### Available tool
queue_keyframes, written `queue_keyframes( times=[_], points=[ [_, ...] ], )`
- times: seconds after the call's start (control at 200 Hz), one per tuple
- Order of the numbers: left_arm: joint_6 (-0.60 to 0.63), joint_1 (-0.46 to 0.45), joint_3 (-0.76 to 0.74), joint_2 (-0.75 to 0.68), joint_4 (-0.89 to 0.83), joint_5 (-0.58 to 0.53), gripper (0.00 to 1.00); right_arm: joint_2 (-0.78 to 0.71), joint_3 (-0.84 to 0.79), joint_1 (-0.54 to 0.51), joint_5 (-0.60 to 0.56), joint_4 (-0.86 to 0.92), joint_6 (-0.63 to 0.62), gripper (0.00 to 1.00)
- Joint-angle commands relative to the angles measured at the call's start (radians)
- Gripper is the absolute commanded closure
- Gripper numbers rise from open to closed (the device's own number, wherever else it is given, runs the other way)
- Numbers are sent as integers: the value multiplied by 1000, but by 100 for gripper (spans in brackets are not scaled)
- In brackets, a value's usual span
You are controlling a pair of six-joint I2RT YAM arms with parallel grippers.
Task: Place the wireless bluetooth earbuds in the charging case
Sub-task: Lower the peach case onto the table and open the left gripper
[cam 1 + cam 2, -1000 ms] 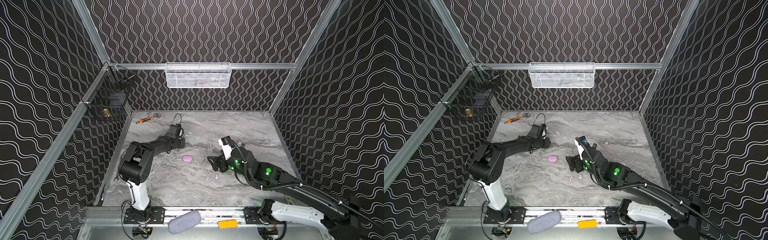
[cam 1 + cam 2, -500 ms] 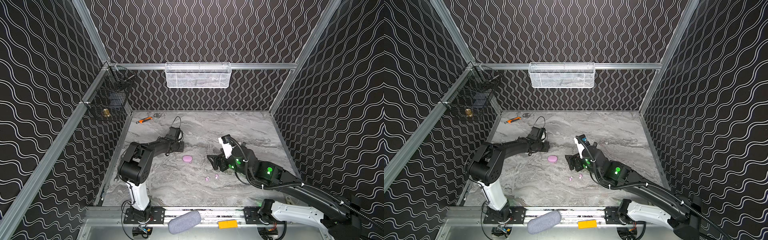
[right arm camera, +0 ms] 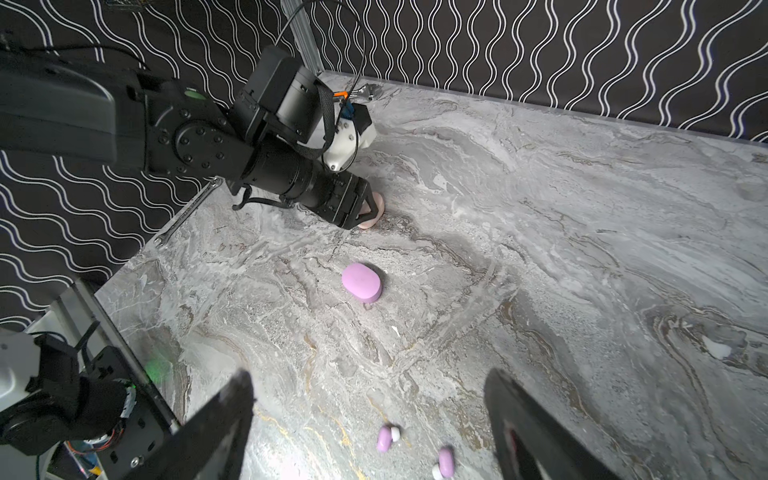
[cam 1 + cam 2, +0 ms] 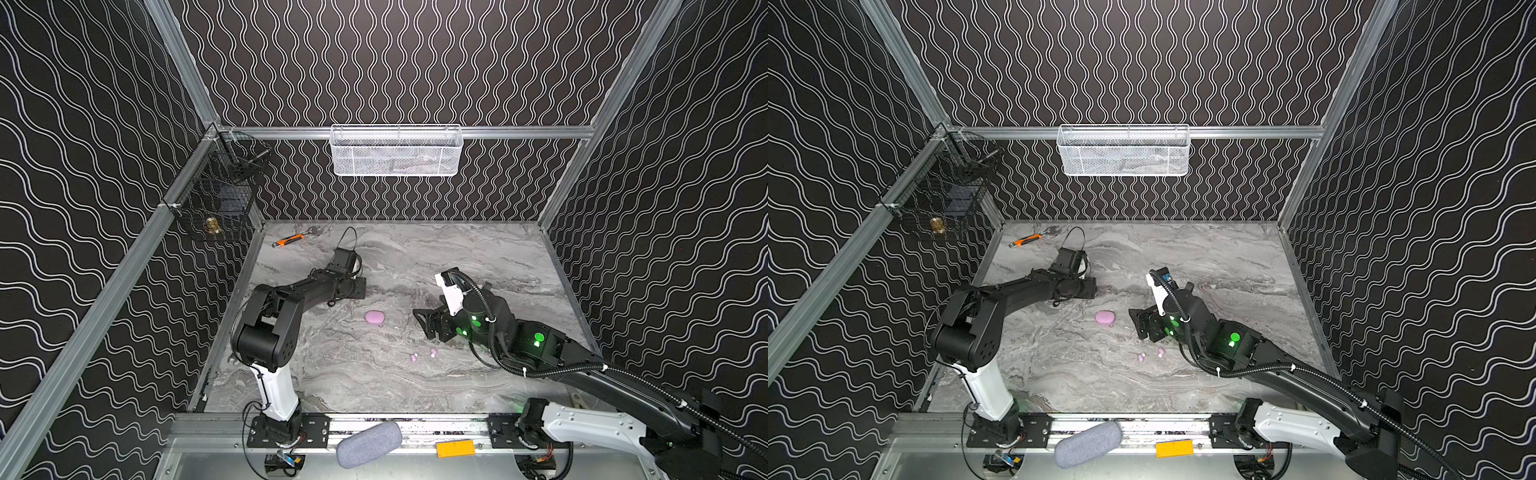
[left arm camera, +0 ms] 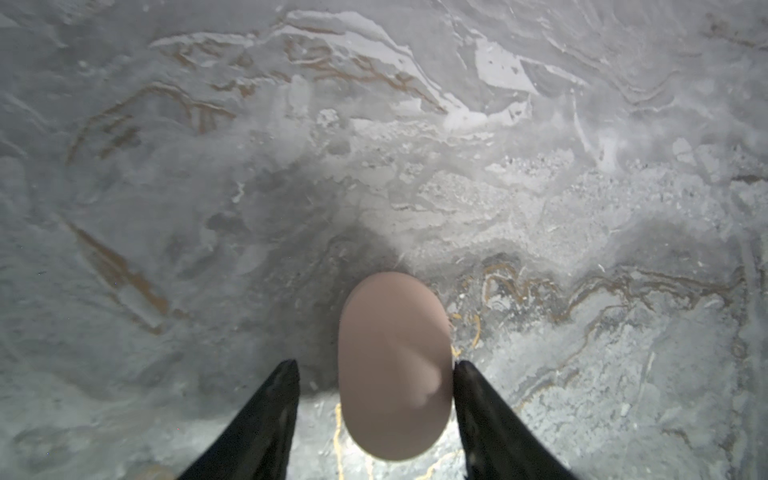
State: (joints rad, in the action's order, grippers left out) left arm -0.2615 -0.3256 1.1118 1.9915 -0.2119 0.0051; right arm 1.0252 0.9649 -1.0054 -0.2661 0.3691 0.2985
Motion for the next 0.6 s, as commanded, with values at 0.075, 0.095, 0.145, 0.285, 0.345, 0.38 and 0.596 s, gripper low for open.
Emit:
queue_keyframes(
  times=[0.075, 0.095, 0.145, 0.285, 0.345, 0.38, 0.596],
  points=[
    [31, 12, 19, -20, -15, 38, 37, -3, -7, -1, 11, -16, 4, 12],
    [36, 12, 17, -24, -14, 35, 37, -3, -8, -1, 11, -18, 5, 12],
    [40, 17, 16, -32, -16, 30, 37, -2, -11, -1, 13, -21, 5, 12],
    [64, 45, 17, -49, -29, 79, 38, -9, -19, -1, 14, -28, 6, 11],
    [81, 45, 9, -77, -26, 99, 38, -8, -22, -1, 14, -32, 4, 11],
    [88, 48, -3, -100, -15, 118, 38, -4, -21, -1, 15, -32, 1, 11],
    [135, 55, -55, -280, 38, 181, 39, 63, 3, 1, 11, -26, -10, 11]
  ],
)
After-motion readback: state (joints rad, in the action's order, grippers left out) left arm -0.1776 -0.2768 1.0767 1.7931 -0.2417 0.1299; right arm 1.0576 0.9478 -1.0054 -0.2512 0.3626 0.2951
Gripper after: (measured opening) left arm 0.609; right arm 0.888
